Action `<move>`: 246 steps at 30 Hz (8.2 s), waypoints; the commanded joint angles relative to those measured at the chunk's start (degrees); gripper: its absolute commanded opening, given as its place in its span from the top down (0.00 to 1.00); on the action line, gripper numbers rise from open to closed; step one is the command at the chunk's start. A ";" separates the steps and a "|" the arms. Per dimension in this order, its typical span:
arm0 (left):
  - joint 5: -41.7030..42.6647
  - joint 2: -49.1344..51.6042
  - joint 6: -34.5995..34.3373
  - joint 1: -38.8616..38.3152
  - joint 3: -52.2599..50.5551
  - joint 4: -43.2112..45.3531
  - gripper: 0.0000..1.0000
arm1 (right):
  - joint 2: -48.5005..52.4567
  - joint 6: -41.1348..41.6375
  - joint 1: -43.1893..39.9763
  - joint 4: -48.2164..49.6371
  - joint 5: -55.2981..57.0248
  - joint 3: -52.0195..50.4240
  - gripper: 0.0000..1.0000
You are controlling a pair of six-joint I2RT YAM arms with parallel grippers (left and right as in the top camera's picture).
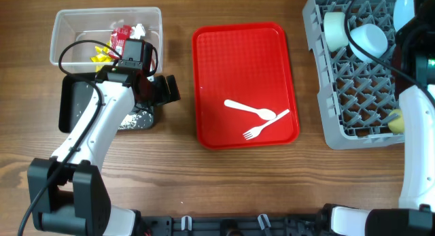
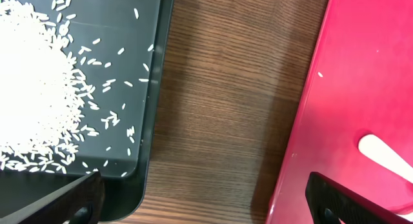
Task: Sort waste into correct bins and load items into the dishwasher rack
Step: 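Carry the light-blue plate into the grey rack and release it, then reach the right gripper to the white spoon and grasp it, then carry the white spoon into the grey rack, then release the spoon and move the right gripper back to the red tray, then grasp the white plastic fork on the red tray with the right gripper, then carry the white fork to the grey rack's right edge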
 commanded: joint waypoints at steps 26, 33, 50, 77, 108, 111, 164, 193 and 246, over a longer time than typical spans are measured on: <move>0.44 0.11 -0.50 -0.15 -0.28 0.02 0.00 | -6.86 7.28 0.00 -4.66 1.53 -23.06 0.96; 0.44 0.11 -0.50 -0.15 -0.28 0.02 0.00 | -4.76 7.52 -0.02 -6.95 -1.84 -23.32 0.96; 0.44 0.11 -0.50 -0.15 -0.28 0.02 0.00 | -12.33 26.23 0.07 -6.23 -14.36 -22.64 0.00; 0.44 0.11 -0.50 -0.15 -0.28 0.02 0.00 | 3.23 49.94 37.31 -32.68 -52.63 -18.99 0.10; 0.46 0.11 -0.50 -0.15 -0.28 0.02 0.00 | 28.50 59.30 35.71 -24.48 -31.87 -21.77 0.41; 0.46 0.11 -0.50 -0.15 -0.28 0.02 0.00 | 28.85 59.30 35.36 -23.30 -32.30 -21.77 0.55; 0.44 0.11 -0.50 -0.15 -0.28 0.02 0.00 | -18.23 146.27 5.05 -55.39 -14.38 -30.60 0.96; 0.44 0.11 -0.50 -0.15 -0.28 0.02 0.00 | -15.26 97.50 6.05 -40.06 -26.91 -24.48 0.00; 0.44 0.11 -0.50 -0.15 -0.28 0.02 0.00 | -1.31 70.14 31.15 -31.10 -43.04 -23.41 0.96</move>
